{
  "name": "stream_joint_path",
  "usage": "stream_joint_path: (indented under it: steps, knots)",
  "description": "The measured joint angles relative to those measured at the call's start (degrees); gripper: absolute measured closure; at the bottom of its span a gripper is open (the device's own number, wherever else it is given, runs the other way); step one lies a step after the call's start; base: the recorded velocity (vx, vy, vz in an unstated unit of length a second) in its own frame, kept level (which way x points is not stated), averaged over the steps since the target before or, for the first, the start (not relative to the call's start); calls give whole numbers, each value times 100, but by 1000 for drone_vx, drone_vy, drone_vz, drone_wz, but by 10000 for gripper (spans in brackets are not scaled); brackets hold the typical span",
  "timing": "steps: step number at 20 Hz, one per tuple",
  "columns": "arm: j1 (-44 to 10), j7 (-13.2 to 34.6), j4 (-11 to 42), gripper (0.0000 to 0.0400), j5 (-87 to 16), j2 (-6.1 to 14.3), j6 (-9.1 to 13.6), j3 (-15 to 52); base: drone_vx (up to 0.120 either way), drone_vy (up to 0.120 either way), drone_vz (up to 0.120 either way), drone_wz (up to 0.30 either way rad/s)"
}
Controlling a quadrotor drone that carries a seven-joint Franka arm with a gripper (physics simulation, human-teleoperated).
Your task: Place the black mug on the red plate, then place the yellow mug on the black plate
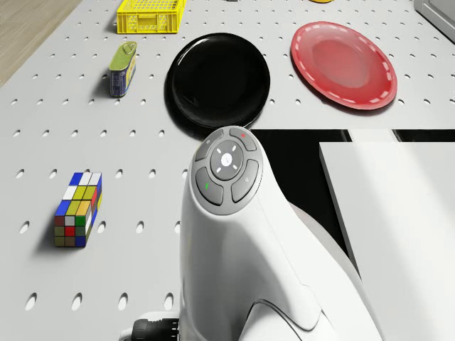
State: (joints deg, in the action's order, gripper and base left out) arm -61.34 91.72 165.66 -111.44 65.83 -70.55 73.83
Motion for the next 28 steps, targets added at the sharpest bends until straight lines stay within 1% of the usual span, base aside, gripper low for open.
stream_joint_path:
  steps: [2, 9, 18, 28]
  knots:
    - [-22, 20, -4, 0, 30, 58, -51, 19, 0, 0, -80, 0]
    - [-297, 289, -22, 0, 69, 206, -197, 28, 0, 0, 0, 0]
    - [-373, 339, -117, 0, -274, 518, -636, -399, 0, 0, 0, 0]
    - [-428, 344, -235, 0, -568, 761, -1011, -760, 0, 0, 0, 0]
